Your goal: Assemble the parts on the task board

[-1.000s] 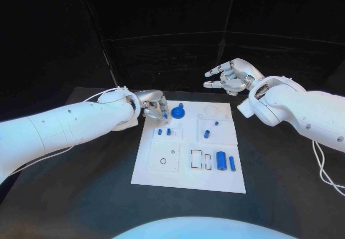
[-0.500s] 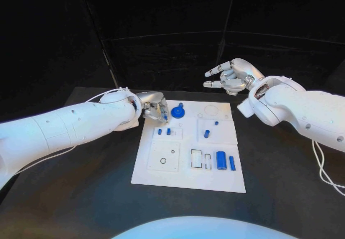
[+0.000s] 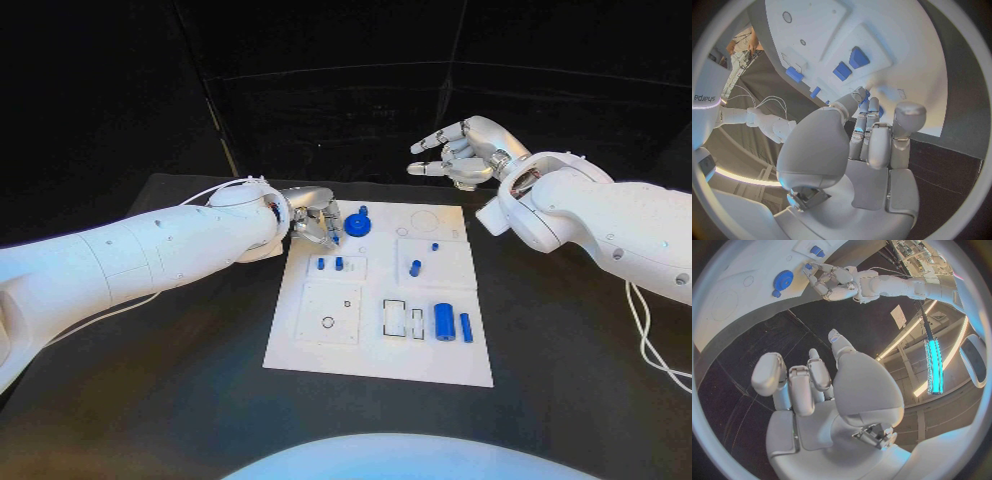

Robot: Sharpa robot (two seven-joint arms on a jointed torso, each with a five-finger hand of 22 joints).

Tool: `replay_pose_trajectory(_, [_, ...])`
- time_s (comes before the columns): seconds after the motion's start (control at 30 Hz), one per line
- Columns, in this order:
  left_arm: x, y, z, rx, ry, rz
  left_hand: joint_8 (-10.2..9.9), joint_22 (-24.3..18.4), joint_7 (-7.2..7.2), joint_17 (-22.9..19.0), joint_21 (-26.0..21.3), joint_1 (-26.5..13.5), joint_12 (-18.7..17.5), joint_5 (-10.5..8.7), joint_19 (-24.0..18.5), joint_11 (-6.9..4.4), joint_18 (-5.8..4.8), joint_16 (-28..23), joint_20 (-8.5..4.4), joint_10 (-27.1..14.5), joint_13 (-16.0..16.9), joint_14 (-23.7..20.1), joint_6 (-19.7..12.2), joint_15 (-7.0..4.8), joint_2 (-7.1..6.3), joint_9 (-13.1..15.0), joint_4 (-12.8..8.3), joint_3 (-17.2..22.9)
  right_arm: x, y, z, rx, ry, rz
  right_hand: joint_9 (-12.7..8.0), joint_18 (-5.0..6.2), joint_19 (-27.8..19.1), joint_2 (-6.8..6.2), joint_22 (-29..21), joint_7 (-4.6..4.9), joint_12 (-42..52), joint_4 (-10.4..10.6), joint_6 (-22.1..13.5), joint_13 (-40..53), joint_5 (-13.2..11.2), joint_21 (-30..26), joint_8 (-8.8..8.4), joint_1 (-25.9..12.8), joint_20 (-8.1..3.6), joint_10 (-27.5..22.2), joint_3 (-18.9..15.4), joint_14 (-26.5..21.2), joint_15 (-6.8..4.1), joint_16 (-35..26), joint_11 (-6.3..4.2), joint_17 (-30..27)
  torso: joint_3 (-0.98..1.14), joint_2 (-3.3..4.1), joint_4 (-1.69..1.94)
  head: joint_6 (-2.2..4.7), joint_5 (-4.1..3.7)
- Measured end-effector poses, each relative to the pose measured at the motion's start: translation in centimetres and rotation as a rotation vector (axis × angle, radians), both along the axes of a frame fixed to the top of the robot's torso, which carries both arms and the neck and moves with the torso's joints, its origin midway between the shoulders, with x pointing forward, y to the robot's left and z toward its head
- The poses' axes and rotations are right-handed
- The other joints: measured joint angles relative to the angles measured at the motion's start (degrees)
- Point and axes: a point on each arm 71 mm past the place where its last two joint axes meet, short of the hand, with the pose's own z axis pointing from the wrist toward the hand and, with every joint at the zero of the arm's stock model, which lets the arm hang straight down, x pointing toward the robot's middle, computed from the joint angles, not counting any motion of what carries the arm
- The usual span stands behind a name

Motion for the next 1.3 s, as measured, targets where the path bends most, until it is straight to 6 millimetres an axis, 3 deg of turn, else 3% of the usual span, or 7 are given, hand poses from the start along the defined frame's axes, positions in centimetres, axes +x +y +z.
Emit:
replay_pose_trajectory(0.93, [0.02,-0.11,-0.32,0.021,0.036,-0.005,-0.3,0.2,-0.01,-0.2,0.2,-0.2,-0.5,0.00,0.2,0.00,0.00,0.0,0.16,0.0,0.0,0.0,0.0,0.00,-0.17,0.0,0.0,0.0,0.00,0.00,0.00,0.000,0.000,0.000,0.0,0.00,0.0,0.00,0.0,0.00,0.0,0.0,0.0,0.0,0.0,0.0,0.00,0.0,0.00,0.0,0.0,0.0,0.00,0.0,0.00,0.0,-0.03,-0.02,0.04,-0.23,0.02])
replay_pose_trajectory(1.3, [0.07,-0.07,-0.46,0.028,0.044,0.001,-3.8,0.4,0.62,-0.6,0.2,-0.9,-2.7,0.00,0.3,0.21,0.00,0.0,0.32,-0.2,0.0,0.2,-3.2,0.21,-0.94,-0.2,0.1,0.8,0.00,-0.07,0.00,0.000,0.000,-0.001,0.0,0.00,0.0,0.00,0.0,0.00,0.0,0.0,0.0,0.0,0.0,0.0,0.00,0.0,0.00,0.0,0.0,0.0,0.00,0.0,0.00,0.0,-0.02,-0.02,0.02,-0.22,0.00])
